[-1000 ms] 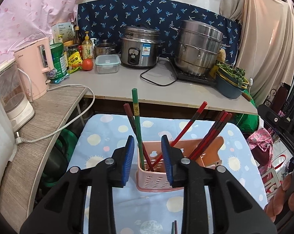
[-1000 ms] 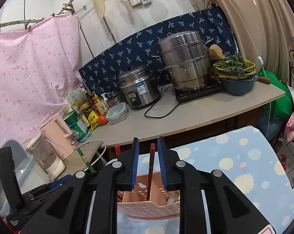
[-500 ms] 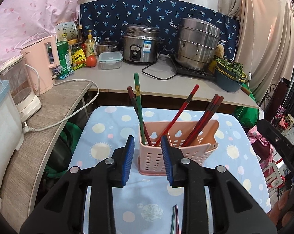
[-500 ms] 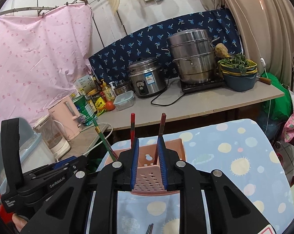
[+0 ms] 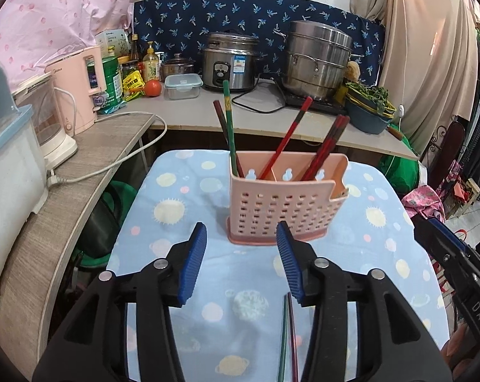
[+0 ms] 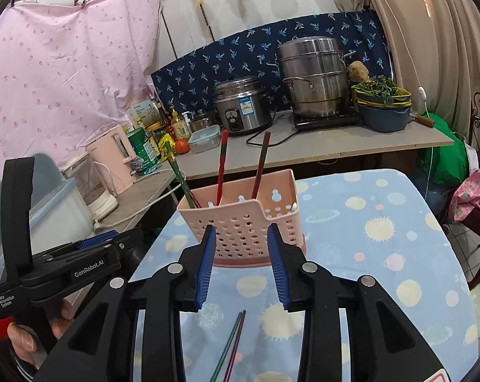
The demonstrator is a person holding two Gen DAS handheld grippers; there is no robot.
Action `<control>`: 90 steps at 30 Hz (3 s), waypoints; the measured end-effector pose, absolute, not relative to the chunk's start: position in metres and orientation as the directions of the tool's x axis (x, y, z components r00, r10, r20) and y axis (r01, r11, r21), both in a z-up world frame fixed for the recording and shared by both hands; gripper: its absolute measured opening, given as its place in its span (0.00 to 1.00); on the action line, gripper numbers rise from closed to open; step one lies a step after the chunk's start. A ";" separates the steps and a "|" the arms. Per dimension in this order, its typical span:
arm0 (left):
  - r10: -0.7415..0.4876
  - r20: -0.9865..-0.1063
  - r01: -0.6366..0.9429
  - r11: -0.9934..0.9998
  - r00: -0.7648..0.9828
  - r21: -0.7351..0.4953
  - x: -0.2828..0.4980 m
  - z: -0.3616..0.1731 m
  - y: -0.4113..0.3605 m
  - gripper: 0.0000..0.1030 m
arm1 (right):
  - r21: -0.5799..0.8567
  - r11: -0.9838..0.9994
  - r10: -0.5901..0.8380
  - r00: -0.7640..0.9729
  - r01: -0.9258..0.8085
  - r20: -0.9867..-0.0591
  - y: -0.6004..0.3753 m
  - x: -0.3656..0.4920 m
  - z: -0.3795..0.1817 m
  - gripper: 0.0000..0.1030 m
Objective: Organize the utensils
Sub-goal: 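Move both tools back down to the last two chopsticks on the cloth, then grasp the dark-red chopstick with the right tool while the left tool grasps the green chopstick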
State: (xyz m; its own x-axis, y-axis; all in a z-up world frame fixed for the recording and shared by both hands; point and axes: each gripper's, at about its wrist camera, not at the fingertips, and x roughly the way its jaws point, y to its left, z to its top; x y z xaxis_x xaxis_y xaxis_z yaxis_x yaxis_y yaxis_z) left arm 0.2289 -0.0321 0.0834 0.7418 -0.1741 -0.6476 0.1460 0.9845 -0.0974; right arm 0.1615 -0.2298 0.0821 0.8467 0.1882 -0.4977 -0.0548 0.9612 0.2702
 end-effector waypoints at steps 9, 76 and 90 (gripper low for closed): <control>-0.172 -0.672 0.157 0.984 0.720 -0.083 0.177 0.054 -0.027 0.44 | 0.241 0.969 0.189 0.782 -0.051 -0.594 -0.215 0.108 0.035 0.33; -0.179 -0.851 0.247 0.967 0.494 -0.060 0.063 -0.080 -0.051 0.50 | 0.180 0.983 0.109 0.658 0.041 -0.745 -0.195 0.009 -0.085 0.07; -0.197 -0.849 0.257 0.963 0.490 -0.076 0.063 -0.078 -0.048 0.07 | 0.169 0.985 0.104 0.660 0.036 -0.744 -0.193 0.007 -0.085 0.07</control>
